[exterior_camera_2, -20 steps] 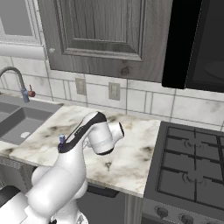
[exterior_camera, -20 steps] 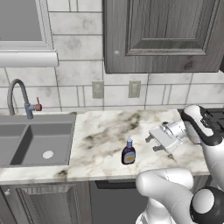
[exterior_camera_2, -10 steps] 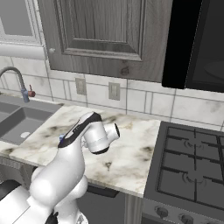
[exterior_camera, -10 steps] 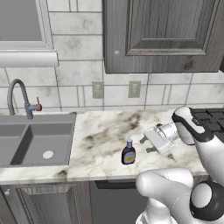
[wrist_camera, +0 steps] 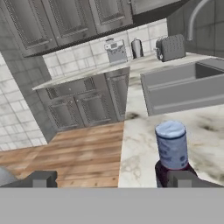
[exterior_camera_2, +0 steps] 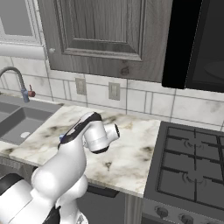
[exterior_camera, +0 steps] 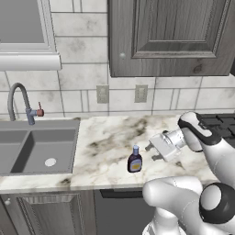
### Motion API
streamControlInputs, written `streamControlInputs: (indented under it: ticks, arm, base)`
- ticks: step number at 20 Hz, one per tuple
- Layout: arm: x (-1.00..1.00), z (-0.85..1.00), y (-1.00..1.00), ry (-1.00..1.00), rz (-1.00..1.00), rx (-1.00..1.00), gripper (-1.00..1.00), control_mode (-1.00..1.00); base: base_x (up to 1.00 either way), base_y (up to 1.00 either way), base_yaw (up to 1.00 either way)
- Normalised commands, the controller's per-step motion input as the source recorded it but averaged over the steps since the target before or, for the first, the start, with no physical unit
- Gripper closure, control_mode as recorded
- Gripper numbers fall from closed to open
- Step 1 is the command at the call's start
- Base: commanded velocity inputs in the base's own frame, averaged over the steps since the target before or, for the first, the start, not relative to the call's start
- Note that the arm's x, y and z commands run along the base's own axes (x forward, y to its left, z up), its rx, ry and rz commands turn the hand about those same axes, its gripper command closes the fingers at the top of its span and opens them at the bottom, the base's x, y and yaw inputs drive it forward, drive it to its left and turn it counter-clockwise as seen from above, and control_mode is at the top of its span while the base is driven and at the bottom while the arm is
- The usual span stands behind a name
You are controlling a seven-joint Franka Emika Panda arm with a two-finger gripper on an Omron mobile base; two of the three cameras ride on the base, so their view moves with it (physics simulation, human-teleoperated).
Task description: Place the condiment bottle and condiment bottle from the counter to the top shelf of the fridge. If the existing items in the fridge are on the top shelf, move them to other shelves.
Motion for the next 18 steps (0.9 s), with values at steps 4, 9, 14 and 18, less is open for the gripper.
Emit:
streamControlInputs:
  ticks: [4, 9, 14, 18]
  arm:
    - [0.01, -0.13, 0.1, 0.0, 0.02, 0.0, -1.0, -1.0]
    - [0.0, -0.09, 0.17, 0.0, 0.02, 0.0, -1.0, -1.0]
    - [0.04, -0.01, 0.08, 0.0, 0.0, 0.0, -1.0, -1.0]
    - [0.09, 0.0, 0.0, -0.01, 0.0, 0.0, -1.0, -1.0]
  base:
    - [0.0, 0.0, 0.0]
    - [0.0, 0.0, 0.0]
    - [0.0, 0.0, 0.0]
    - [0.0, 0.0, 0.0]
